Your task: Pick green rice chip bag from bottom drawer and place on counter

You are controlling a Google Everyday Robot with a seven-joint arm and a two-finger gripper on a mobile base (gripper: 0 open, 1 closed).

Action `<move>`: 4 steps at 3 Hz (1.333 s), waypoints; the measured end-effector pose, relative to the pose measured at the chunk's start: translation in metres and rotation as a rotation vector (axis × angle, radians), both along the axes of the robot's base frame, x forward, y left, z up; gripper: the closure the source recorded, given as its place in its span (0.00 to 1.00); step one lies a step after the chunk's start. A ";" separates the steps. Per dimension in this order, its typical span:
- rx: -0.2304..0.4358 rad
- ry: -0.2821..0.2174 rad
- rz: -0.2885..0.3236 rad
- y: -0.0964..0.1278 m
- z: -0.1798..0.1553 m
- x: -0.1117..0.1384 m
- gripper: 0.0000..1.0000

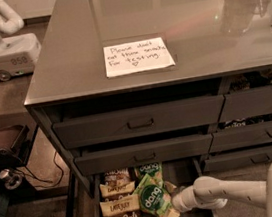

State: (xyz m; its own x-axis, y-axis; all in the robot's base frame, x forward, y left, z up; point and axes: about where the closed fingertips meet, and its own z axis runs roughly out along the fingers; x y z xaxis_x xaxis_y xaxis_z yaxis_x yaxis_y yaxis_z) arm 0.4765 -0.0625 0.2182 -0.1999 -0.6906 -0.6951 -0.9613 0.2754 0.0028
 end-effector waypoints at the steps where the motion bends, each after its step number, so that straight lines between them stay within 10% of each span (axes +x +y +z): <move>1: -0.008 -0.014 -0.018 0.003 -0.017 0.004 0.00; 4: -0.030 -0.025 -0.136 0.006 -0.062 0.012 0.00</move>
Offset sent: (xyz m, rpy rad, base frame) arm 0.0097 0.0065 -0.0500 -0.0214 -0.0268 -0.0753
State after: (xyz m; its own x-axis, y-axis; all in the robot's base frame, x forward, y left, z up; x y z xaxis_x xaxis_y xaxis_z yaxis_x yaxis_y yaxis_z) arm 0.4885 -0.0566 0.1559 -0.2761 -0.6789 -0.6803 -0.9147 0.4030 -0.0310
